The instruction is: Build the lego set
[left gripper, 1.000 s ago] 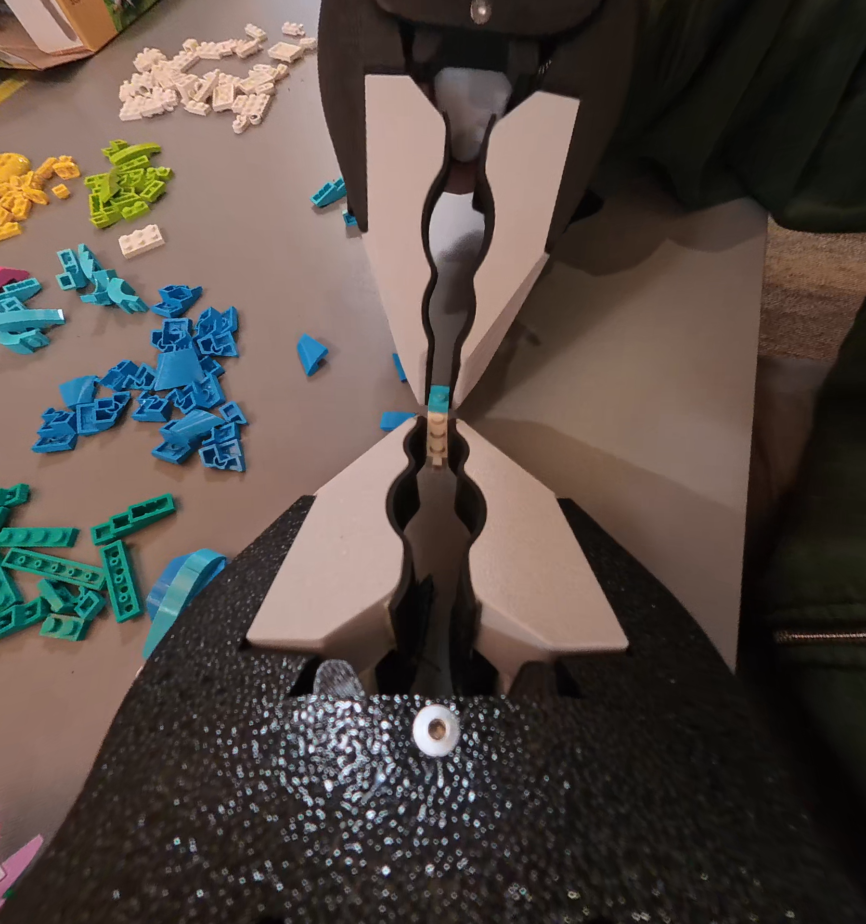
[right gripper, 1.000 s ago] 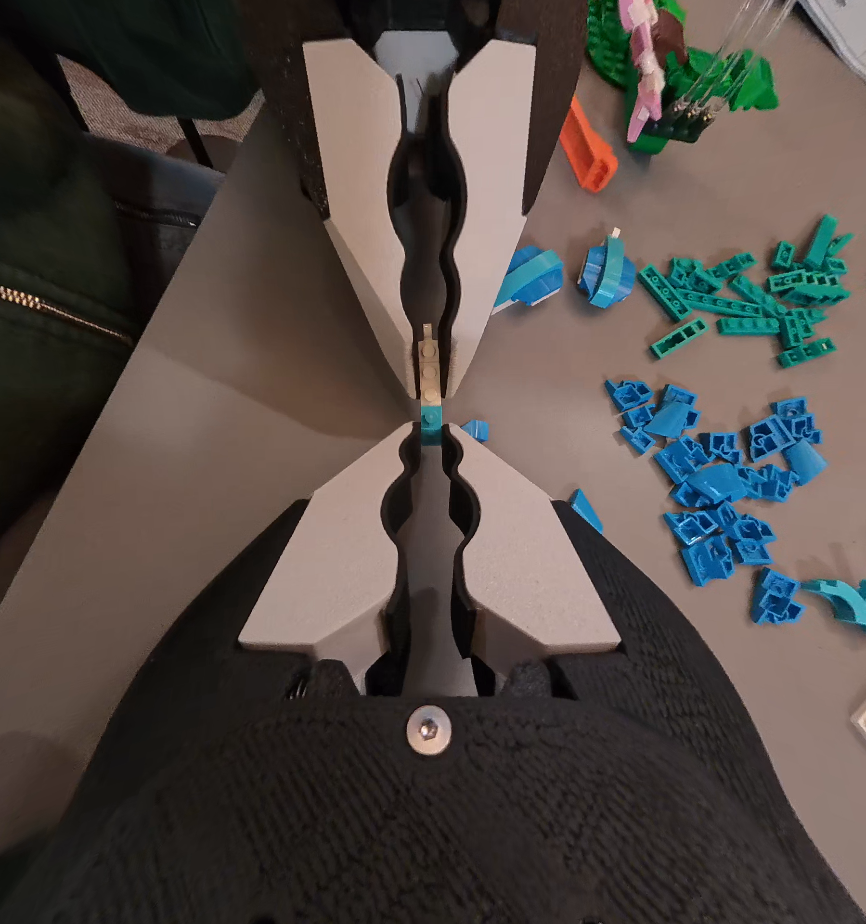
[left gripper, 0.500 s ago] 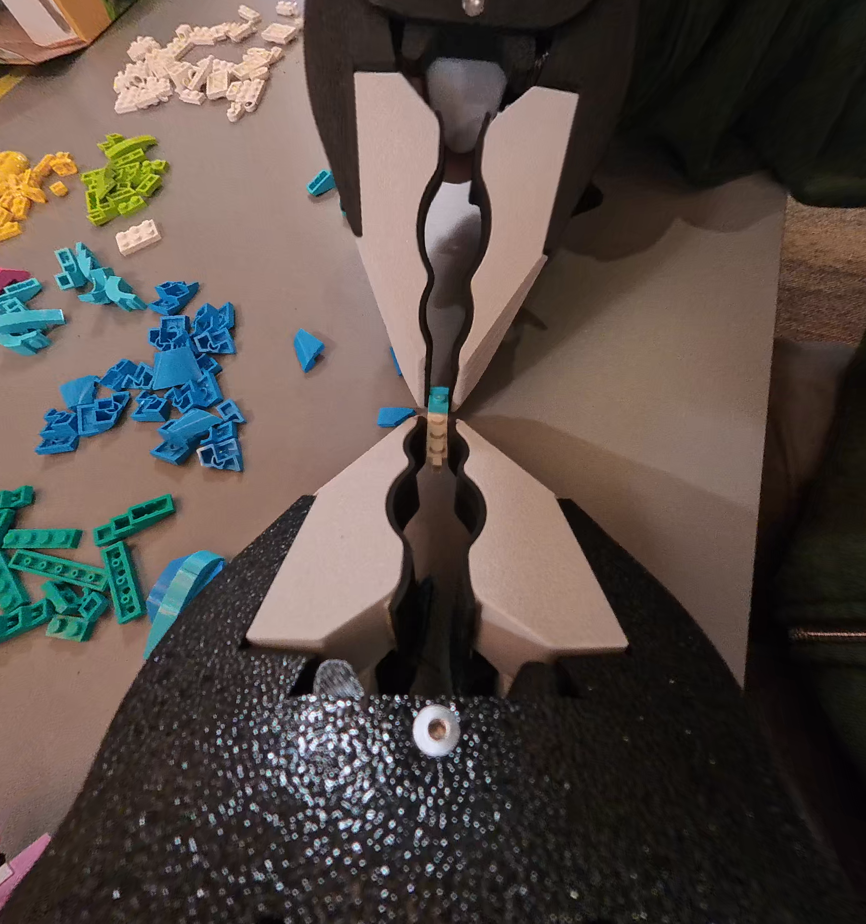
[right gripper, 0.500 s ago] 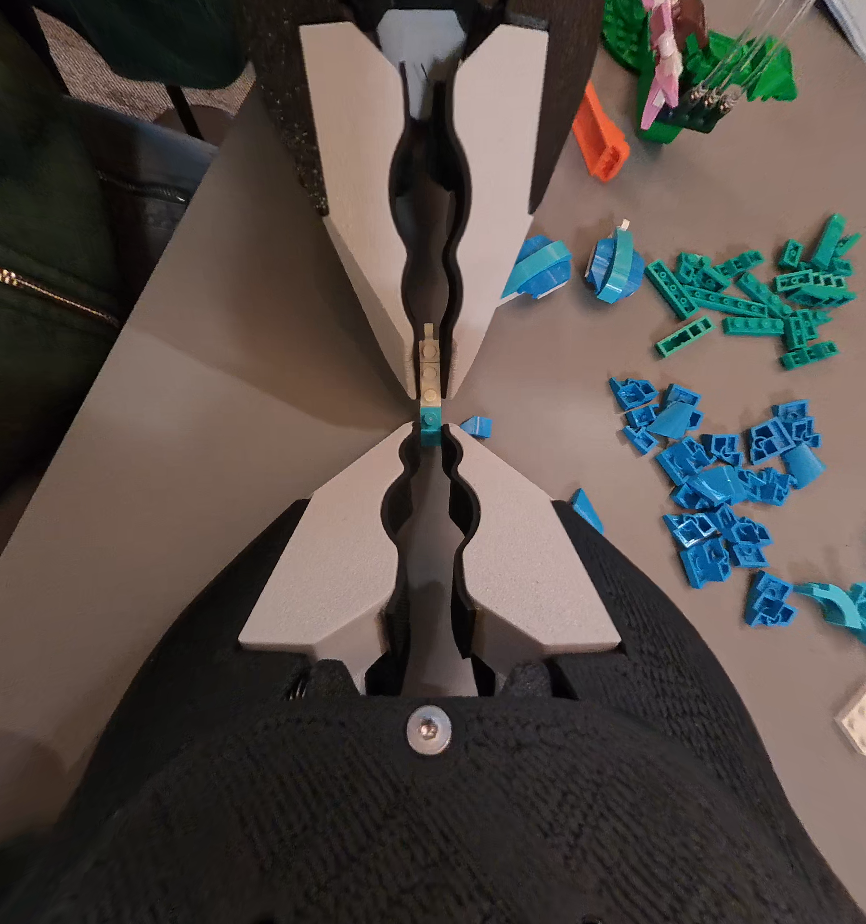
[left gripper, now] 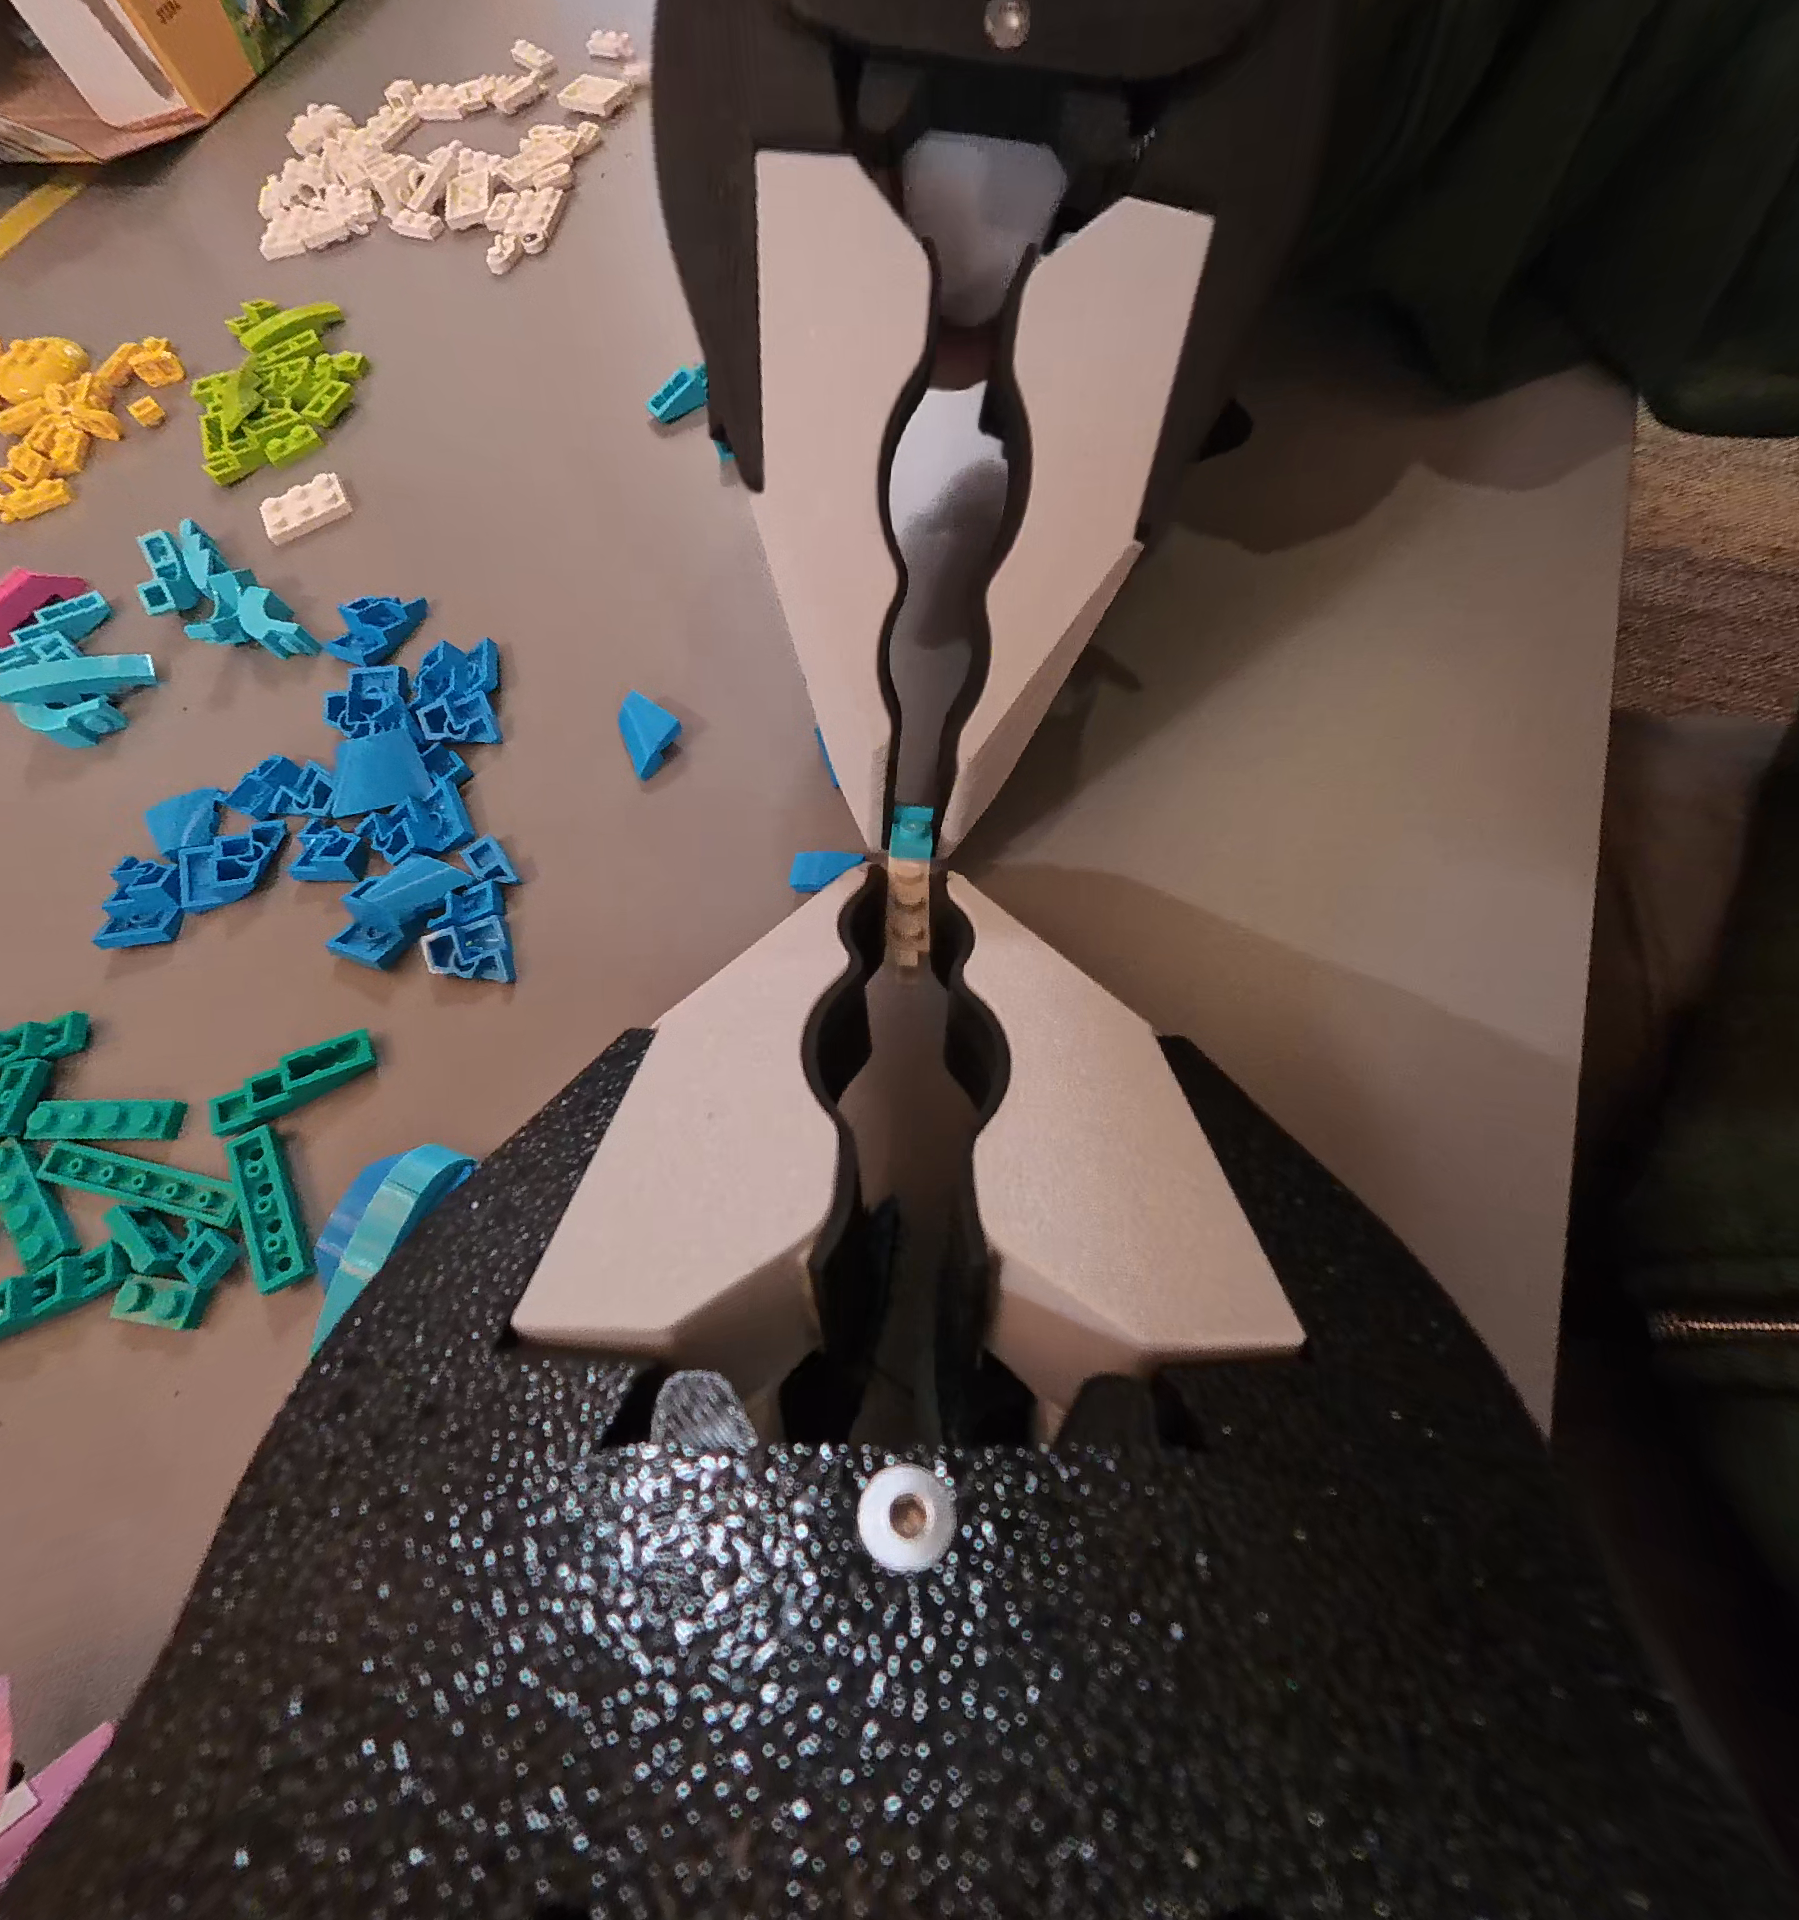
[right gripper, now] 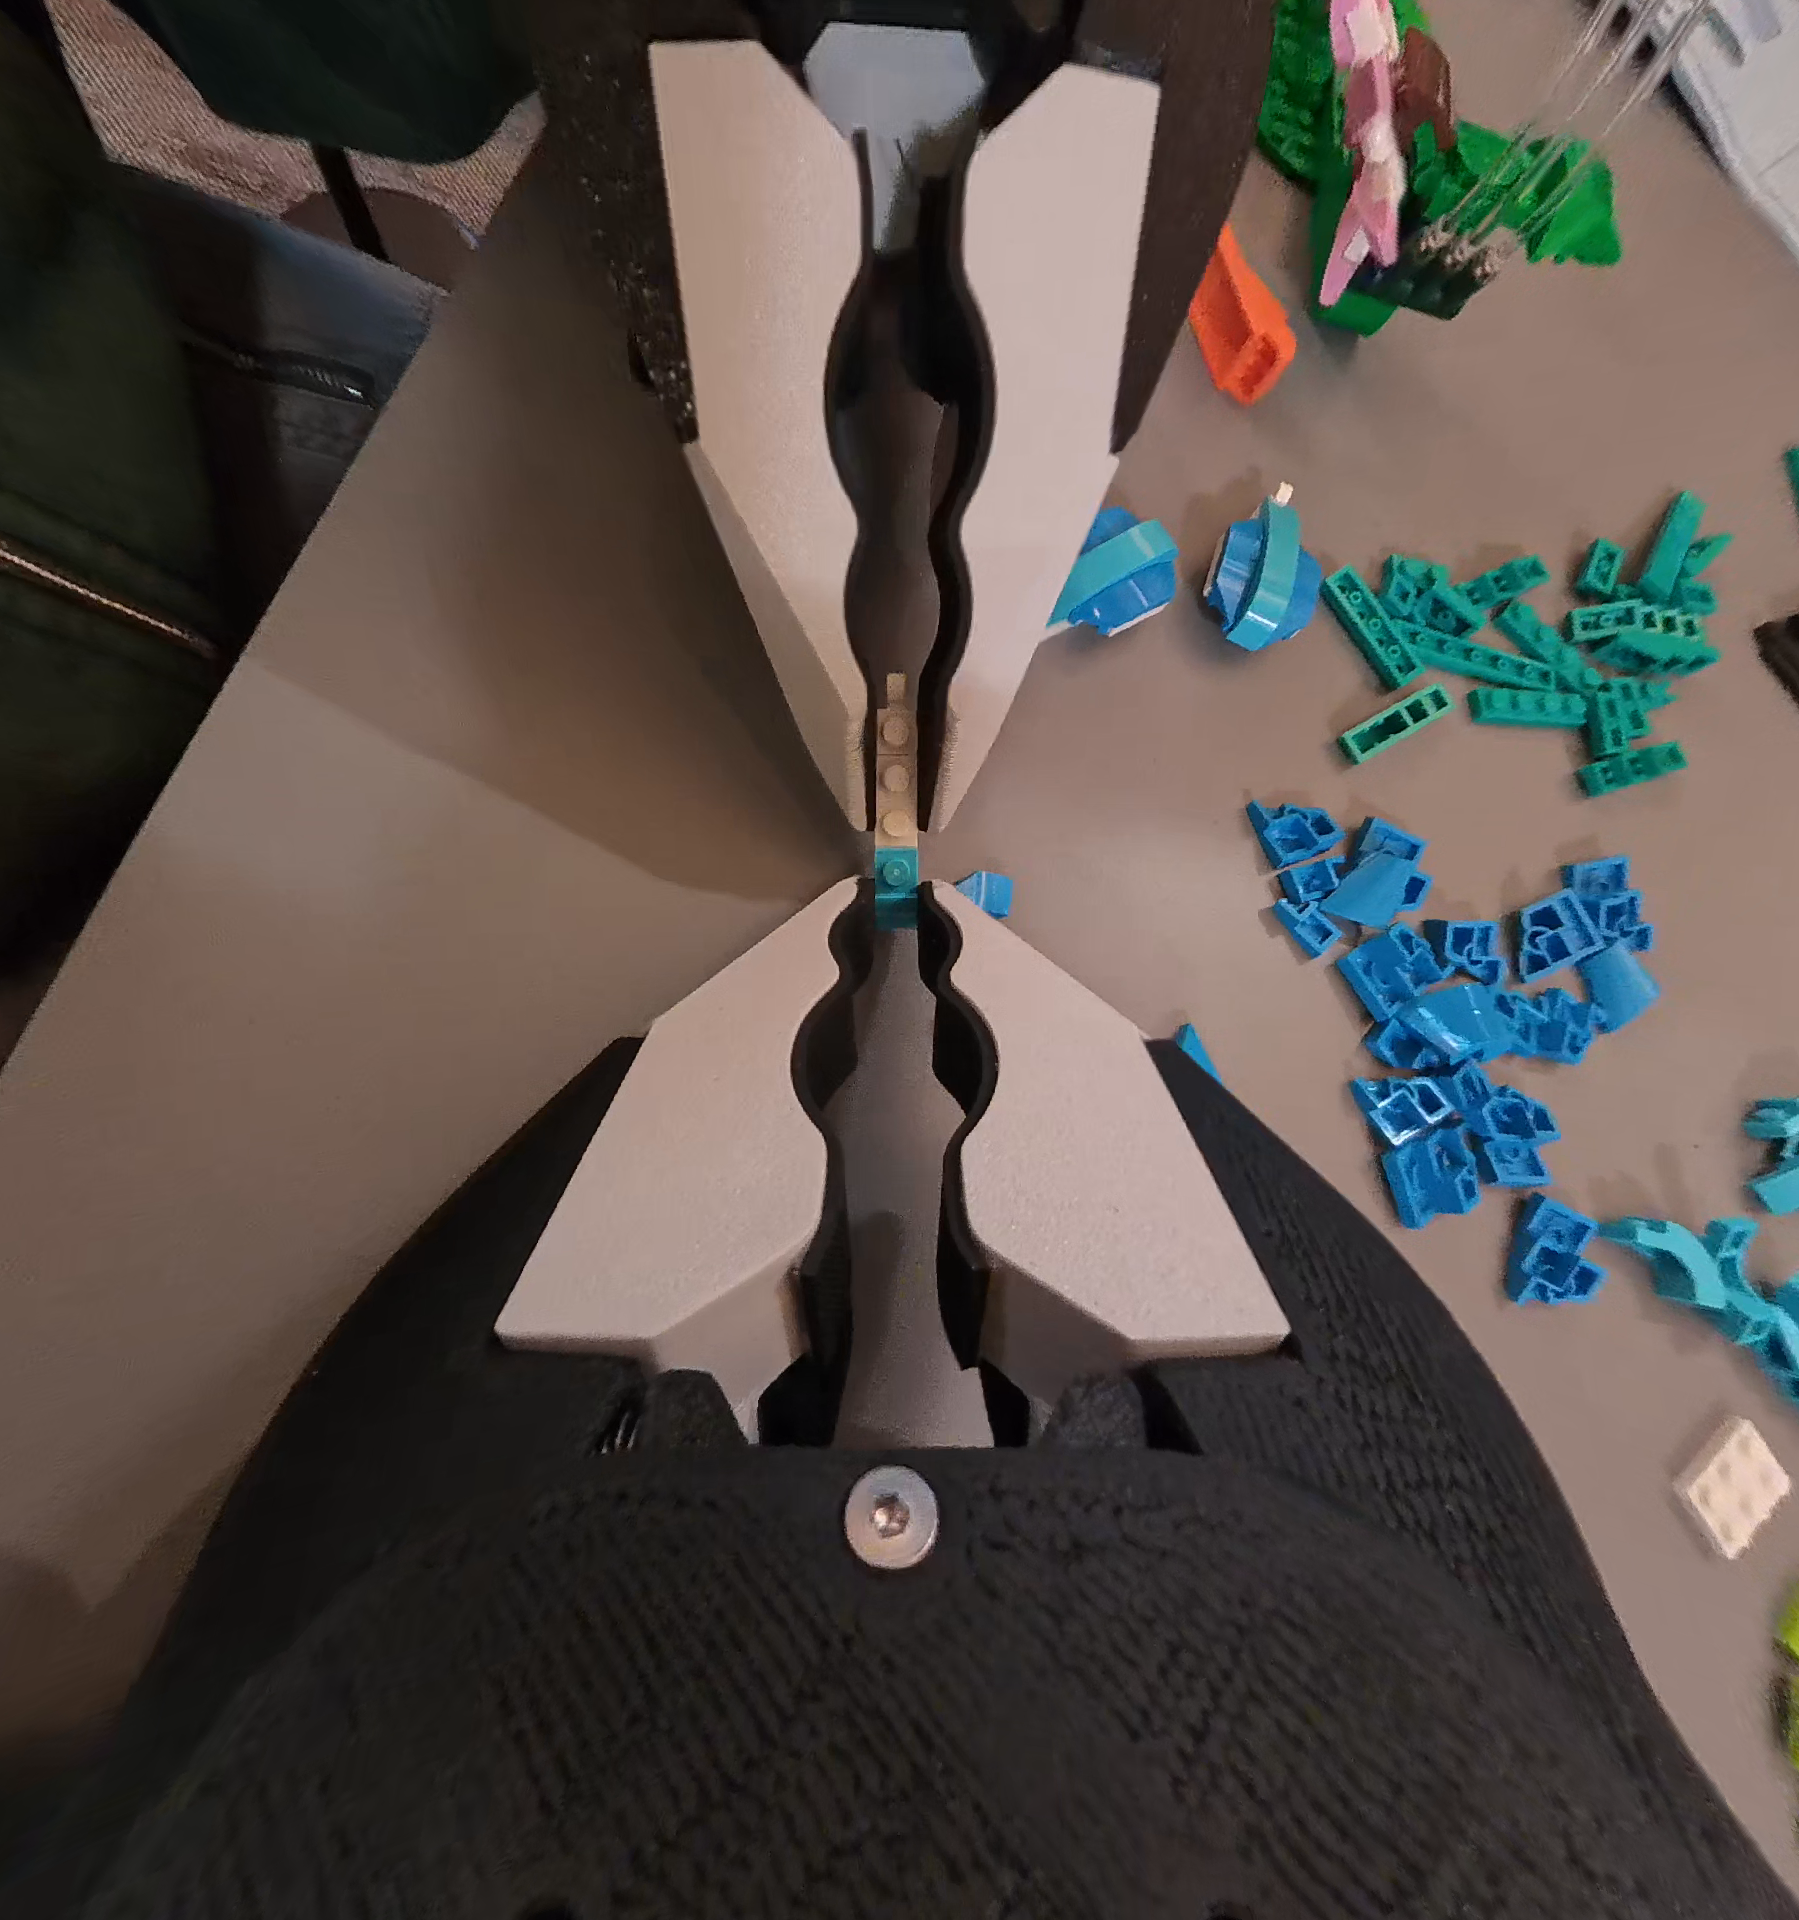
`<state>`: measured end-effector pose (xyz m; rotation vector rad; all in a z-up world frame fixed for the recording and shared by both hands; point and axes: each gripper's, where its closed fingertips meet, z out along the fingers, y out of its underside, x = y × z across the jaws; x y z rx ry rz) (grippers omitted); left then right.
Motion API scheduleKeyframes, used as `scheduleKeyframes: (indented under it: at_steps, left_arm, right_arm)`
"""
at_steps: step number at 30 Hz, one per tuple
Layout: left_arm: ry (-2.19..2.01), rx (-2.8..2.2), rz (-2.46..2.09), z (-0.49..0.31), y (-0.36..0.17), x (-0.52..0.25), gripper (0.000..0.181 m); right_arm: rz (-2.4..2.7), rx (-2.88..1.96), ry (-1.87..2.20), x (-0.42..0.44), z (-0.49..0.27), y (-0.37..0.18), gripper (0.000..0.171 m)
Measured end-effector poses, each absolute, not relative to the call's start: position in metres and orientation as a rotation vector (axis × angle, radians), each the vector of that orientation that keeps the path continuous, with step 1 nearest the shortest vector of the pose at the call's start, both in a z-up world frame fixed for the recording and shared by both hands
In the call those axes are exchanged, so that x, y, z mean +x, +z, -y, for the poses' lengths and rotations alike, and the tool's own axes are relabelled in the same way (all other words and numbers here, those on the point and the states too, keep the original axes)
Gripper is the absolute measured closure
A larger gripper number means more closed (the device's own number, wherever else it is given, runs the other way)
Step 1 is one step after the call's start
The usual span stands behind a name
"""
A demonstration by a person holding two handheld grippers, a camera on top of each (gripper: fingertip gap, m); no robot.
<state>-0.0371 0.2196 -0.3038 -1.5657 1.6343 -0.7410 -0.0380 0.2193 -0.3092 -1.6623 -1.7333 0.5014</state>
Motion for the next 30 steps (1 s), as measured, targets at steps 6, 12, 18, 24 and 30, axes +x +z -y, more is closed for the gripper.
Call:
scheduleKeyframes:
  at_steps: [6, 12, 18, 24, 30]
  left_arm:
    - [-0.731, -1.570, -1.628, -0.2208, -0.3041, -0.0373, 0.175]
    - [-0.731, -1.563, -1.635, -0.2196, -0.3041, -0.0372, 0.175]
    - [-0.778, -1.577, -1.600, -0.2215, -0.2997, -0.0377, 0.175]
    - [-0.763, -1.571, -1.612, -0.2206, -0.3009, -0.0376, 0.175]
    - [-0.775, -1.574, -1.595, -0.2219, -0.2990, -0.0378, 0.175]
  right_arm:
    - [1.673, -1.746, 0.575, -0.0386, -0.2209, -0.3096, 0.164]
    - [1.725, -1.665, 0.513, -0.0385, -0.2199, -0.3102, 0.164]
    - [1.660, -1.721, 0.577, -0.0395, -0.2219, -0.3063, 0.164]
    - [1.689, -1.681, 0.555, -0.0396, -0.2212, -0.3079, 0.164]
    - [1.659, -1.694, 0.585, -0.0400, -0.2225, -0.3060, 0.164]
